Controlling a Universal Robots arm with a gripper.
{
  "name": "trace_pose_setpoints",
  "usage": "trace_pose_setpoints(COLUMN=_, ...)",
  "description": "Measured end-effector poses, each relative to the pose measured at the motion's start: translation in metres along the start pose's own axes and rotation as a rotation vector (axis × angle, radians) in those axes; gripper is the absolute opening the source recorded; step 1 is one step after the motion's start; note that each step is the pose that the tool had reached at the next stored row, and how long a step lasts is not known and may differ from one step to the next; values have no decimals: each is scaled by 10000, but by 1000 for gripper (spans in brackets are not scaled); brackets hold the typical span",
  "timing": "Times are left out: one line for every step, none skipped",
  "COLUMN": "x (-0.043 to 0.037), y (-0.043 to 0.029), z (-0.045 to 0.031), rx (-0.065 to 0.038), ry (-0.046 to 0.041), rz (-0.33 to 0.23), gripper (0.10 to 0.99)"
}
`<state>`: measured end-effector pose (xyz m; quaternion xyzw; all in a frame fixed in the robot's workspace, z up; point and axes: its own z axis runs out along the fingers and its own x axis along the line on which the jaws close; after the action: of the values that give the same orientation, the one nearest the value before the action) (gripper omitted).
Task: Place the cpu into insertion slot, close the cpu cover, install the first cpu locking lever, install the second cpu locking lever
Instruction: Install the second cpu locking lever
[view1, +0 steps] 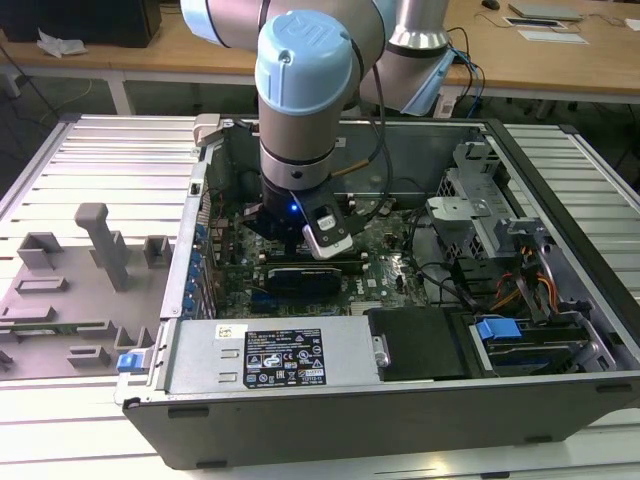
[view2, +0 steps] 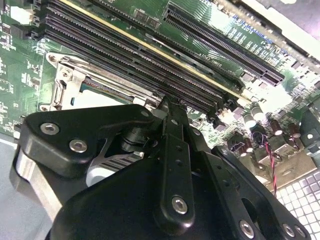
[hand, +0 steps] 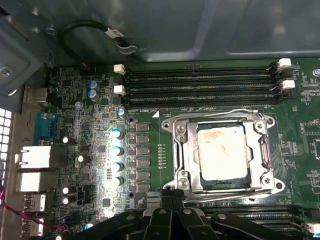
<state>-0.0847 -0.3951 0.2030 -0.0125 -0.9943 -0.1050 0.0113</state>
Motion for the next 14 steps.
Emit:
trace_pose_setpoints(x=0, y=2, z=2, rx=-1, ry=0, rz=0, gripper=106)
trace_pose_setpoints(x=1, y=4, z=5, rx=-1, ry=0, rz=-1, gripper=106)
trace_pose_setpoints(x=2, y=7, z=8, rx=0, ry=0, rz=-1, gripper=106)
trace_pose_setpoints(x=3, y=8, z=11, rx=1, ry=2, rz=-1, gripper=106)
trace_pose_setpoints(x=5, y=9, z=20, rx=0, ry=2, rz=-1, gripper=106)
trace_pose_setpoints(x=9, y=9, z=31, rx=-1, ry=2, rz=0, gripper=106)
trace_pose_setpoints(x=11, y=8, z=40, rx=3, ry=-1, rz=-1, gripper=106)
trace_pose_setpoints(x=13, y=9, z=44, rx=4, ry=1, rz=-2, gripper=106)
trace_pose_setpoints(x=15, y=10, z=44, rx=4, ry=3, rz=-2, gripper=106)
trace_pose_setpoints(x=16, y=10, z=45, rx=4, ry=3, rz=-2, gripper=106)
trace_pose_setpoints(x=17, y=10, z=46, rx=2, ry=2, rz=-1, gripper=106)
trace_pose_setpoints(x=19, y=11, z=47, rx=0, ry=2, rz=-1, gripper=106)
trace_pose_setpoints(x=19, y=12, z=47, rx=0, ry=2, rz=-2, gripper=106)
trace_pose_setpoints(x=20, y=14, z=48, rx=1, ry=1, rz=-1, gripper=106)
